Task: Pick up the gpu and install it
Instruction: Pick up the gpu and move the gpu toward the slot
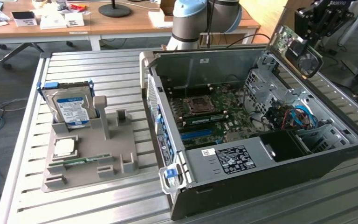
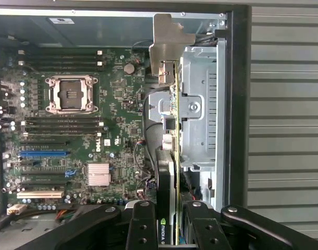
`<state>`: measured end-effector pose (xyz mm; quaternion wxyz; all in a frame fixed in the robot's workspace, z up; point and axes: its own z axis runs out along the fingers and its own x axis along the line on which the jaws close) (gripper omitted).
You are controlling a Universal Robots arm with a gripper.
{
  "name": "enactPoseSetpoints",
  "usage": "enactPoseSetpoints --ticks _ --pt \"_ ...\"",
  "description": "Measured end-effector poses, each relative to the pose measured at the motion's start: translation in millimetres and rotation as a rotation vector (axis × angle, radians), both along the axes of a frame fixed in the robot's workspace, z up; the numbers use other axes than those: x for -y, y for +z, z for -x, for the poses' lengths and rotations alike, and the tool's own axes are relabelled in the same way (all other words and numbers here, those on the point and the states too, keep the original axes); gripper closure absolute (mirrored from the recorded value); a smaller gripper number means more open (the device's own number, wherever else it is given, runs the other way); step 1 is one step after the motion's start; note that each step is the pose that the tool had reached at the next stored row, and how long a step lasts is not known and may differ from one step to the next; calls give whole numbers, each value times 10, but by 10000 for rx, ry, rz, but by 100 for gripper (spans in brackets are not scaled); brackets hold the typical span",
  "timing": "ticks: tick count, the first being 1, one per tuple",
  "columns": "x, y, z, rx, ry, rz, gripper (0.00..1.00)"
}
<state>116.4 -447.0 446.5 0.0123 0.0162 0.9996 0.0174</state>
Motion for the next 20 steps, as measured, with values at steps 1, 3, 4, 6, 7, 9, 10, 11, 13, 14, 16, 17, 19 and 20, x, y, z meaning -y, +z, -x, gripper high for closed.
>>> enactPoseSetpoints --ticks 1,3,4,6,7,9,10,11,13,14,16,17,19,20 --pt "0 0 -12 0 -1 -1 73" --pt "0 0 -34 0 0 0 73" --pt "0 0 -45 0 0 -1 73" --pt "0 0 -65 0 0 -1 73" --pt "0 0 -76 0 0 -1 73" --pt "0 0 -96 0 1 0 73" --pt "0 0 -106 0 0 0 73" --pt "0 -1 -115 0 0 -1 73" --pt "0 0 -130 0 0 -1 73" --pt "0 0 -139 0 0 0 73" --pt "0 0 -158 0 0 0 73" --pt "0 0 -169 1 -1 1 73" --pt "0 0 -195 1 0 0 73" --pt "0 0 -208 0 0 0 73"
